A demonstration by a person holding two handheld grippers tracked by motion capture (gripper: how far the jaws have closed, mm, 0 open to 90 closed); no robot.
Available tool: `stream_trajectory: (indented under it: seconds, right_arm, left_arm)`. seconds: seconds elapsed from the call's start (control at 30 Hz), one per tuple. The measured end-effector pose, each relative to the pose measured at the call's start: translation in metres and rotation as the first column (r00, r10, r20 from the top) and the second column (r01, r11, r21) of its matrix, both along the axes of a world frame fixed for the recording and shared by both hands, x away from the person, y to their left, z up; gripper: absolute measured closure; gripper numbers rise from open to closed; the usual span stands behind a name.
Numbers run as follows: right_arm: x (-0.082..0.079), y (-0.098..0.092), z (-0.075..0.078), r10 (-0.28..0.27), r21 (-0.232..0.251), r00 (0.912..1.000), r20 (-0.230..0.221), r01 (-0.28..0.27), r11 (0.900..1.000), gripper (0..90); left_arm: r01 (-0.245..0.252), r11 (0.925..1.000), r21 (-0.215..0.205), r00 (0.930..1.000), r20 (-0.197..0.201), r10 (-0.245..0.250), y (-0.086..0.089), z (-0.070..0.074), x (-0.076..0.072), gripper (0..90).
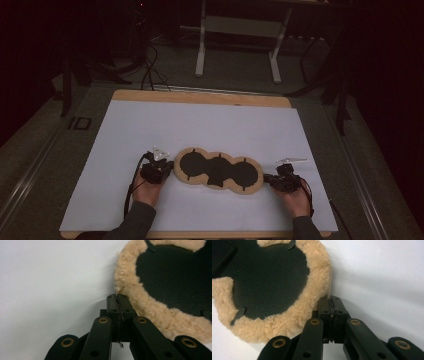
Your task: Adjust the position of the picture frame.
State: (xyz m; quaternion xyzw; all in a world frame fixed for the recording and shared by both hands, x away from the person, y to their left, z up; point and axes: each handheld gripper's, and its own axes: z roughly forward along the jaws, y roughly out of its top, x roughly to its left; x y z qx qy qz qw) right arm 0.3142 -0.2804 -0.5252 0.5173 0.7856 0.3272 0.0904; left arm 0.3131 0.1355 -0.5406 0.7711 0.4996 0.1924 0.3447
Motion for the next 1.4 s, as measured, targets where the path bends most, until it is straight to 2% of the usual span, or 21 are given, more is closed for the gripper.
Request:
stream_trajectory:
  seconds: [0.13, 0.27, 0.37, 0.5, 0.77, 1.07, 1.17, 1.3, 1.4]
  right_arm:
    - [-0.001, -0.002, 0.001, -0.002, 0.012, 0.9998, -0.018, 0.002, 1.000, 88.1]
    - [-0.004, -0.003, 0.002, 0.036, 0.002, 0.9983, -0.046, -0.036, 0.999, 88.2]
    - [-0.005, -0.005, 0.003, 0.057, 0.017, 0.9965, -0.062, -0.056, 0.998, 88.2]
    - [-0.006, -0.006, 0.004, 0.091, 0.035, 0.9930, -0.076, -0.088, 0.995, 89.6]
    - [-0.006, 0.000, 0.004, 0.074, -0.005, 0.9948, -0.070, -0.075, 0.997, 90.0]
    - [-0.002, 0.010, 0.003, 0.052, -0.042, 0.9976, -0.045, -0.054, 0.998, 90.0]
    - [-0.002, 0.009, 0.004, 0.070, -0.037, 0.9959, -0.057, -0.072, 0.997, 90.0]
    - [-0.006, 0.010, 0.006, 0.135, -0.051, 0.9876, -0.080, -0.139, 0.989, 90.0]
    - [-0.007, 0.013, 0.007, 0.140, -0.070, 0.9867, -0.083, -0.146, 0.987, 90.0]
  left_arm:
    - [0.013, 0.9999, -0.009, 0.9999, -0.005, -0.014, 0.002, 0.000, 0.001, 90.0]
    - [0.031, 0.9995, -0.005, 0.9995, -0.002, -0.031, 0.002, 0.000, 0.002, 90.0]
    - [0.032, 0.9994, 0.014, 0.9995, 0.001, -0.032, 0.002, 0.001, 0.000, 90.0]
    - [0.034, 0.9992, 0.019, 0.9994, 0.004, -0.034, 0.001, 0.000, 0.000, 90.0]
    - [0.046, 0.9989, -0.001, 0.9989, -0.009, -0.046, 0.001, 0.001, -0.002, 90.0]
    - [0.014, 0.9994, -0.031, 0.9992, -0.037, -0.016, 0.006, 0.002, -0.008, 90.0]
    - [0.023, 0.9994, -0.026, 0.9988, -0.044, -0.024, 0.006, 0.002, -0.010, 90.0]
    - [0.024, 0.9996, -0.010, 0.9988, -0.042, -0.025, 0.005, 0.003, -0.012, 90.0]
    - [0.024, 0.9996, -0.018, 0.9986, -0.046, -0.025, 0.006, 0.003, -0.012, 90.0]
